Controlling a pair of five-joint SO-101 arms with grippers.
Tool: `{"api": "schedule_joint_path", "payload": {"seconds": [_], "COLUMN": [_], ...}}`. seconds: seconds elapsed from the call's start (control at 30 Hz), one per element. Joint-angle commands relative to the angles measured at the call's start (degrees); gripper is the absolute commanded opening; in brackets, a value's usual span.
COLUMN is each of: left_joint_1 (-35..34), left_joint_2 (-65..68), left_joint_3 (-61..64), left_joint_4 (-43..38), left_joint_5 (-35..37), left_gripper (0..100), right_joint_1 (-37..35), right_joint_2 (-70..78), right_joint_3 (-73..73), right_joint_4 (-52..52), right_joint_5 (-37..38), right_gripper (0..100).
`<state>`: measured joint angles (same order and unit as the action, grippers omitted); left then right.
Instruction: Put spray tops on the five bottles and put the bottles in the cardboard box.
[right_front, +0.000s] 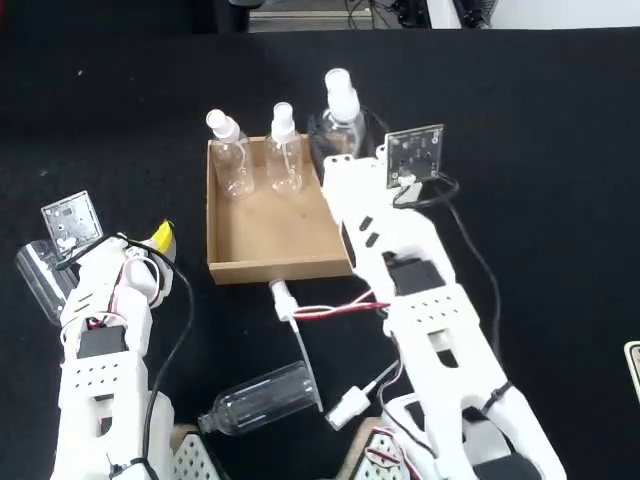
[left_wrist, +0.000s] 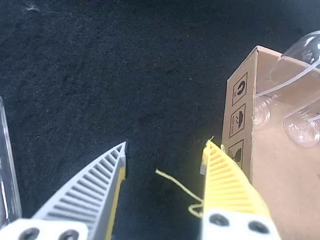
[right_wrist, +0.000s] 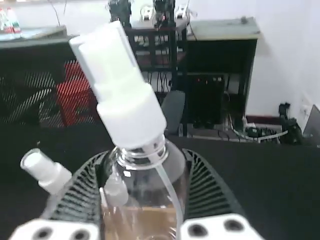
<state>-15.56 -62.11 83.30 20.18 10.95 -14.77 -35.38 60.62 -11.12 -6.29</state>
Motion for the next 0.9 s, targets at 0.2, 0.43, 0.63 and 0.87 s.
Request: {"api": "schedule_joint_path", "payload": {"seconds": [0.2,0.43,0.63,0.87], "left_joint_1": [-0.40,-0.40,-0.40,-0.40], "left_joint_2": [-0.62,-0.62,-0.62,-0.62], "left_joint_3": [-0.57,-0.57,-0.57,-0.57], "left_joint_4": [-1.23,-1.23,-1.23,-1.23], "left_joint_5": [0.00,0.00,0.00,0.00], "left_gripper": [23,23,23,23], "right_joint_1": [-0.62,-0.44,-0.44,-0.44], "right_joint_2": [13.23,21.58,27.12,32.13], "right_joint_3": [-0.84,-0.84,-0.84,-0.84], "right_joint_4": [-17.32,-27.87,-33.32,-37.80], "right_joint_5": [-0.26,-0.26,-0.26,-0.26], "right_gripper": [1.1,1.1,1.1,1.1]}}
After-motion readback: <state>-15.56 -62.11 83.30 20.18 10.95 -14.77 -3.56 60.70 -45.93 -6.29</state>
